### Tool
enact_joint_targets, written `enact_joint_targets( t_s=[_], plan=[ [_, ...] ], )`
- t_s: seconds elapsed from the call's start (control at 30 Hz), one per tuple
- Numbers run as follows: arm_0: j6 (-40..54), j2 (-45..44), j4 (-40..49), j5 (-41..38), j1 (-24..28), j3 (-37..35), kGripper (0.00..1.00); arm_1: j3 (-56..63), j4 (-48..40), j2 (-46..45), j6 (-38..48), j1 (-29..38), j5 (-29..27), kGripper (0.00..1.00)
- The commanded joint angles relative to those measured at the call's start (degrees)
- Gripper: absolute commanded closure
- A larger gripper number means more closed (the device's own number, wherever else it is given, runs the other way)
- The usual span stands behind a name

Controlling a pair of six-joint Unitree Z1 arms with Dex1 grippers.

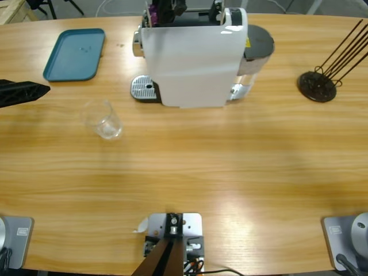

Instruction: Pour coffee

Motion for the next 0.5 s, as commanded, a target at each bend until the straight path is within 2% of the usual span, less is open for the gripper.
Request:
enact_joint_targets(
  t_s=[0.03, 0.5],
  plan=[
    [0.4, 1.7, -0.7, -0.5, 0.3, 1.7, 0.0, -1.3, 1.2, 4.3, -0.3, -0.6, -2.3, 1.0],
    [0.4, 2.0, -0.8, -0.5, 0.3, 1.7, 0.0, -2.2, 2.3, 5.5, 0.0, -1.9, -3.9, 1.0]
  ],
)
